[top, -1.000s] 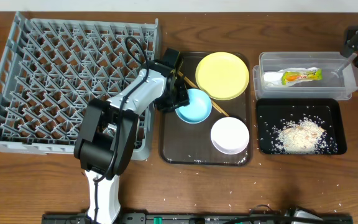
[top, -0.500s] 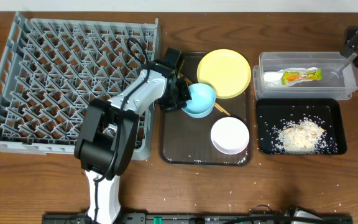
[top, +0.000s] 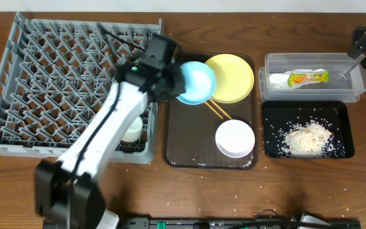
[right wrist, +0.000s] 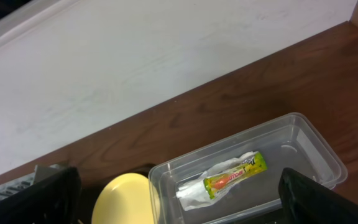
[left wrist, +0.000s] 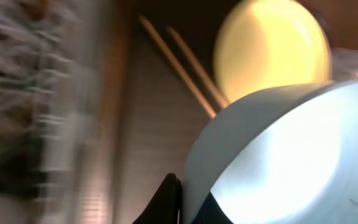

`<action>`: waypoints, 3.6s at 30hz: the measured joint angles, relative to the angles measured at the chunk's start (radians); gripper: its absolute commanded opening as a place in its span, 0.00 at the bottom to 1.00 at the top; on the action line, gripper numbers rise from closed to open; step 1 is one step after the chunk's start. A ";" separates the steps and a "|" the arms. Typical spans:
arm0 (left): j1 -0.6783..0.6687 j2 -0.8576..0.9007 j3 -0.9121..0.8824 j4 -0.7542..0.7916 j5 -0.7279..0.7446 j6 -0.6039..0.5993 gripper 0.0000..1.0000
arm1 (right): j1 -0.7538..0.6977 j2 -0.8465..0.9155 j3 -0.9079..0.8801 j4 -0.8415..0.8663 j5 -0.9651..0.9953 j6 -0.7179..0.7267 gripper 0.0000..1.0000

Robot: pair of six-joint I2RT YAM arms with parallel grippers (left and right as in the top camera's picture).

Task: Sort waste into correct bins and load items into the dishwasher
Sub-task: 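Lift the light-blue bowl and move it over the dish rack, then lower the light-blue bowl into the rack and release it, then reach the left gripper to the white bowl and grasp its rim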

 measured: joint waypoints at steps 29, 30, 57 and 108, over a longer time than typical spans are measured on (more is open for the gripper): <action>0.034 0.175 -0.113 0.102 -1.328 0.082 0.07 | 0.000 0.000 0.000 0.000 0.000 0.000 0.99; 0.033 0.187 -0.113 0.103 -1.339 0.082 0.07 | 0.000 0.000 0.000 0.000 0.000 0.000 0.99; -0.082 0.278 -0.115 -0.003 -1.240 0.081 0.47 | 0.000 0.000 0.000 0.000 0.000 0.000 0.99; -0.172 0.131 -0.115 0.272 0.150 -0.161 0.80 | 0.000 0.000 0.000 -0.002 0.000 0.000 0.99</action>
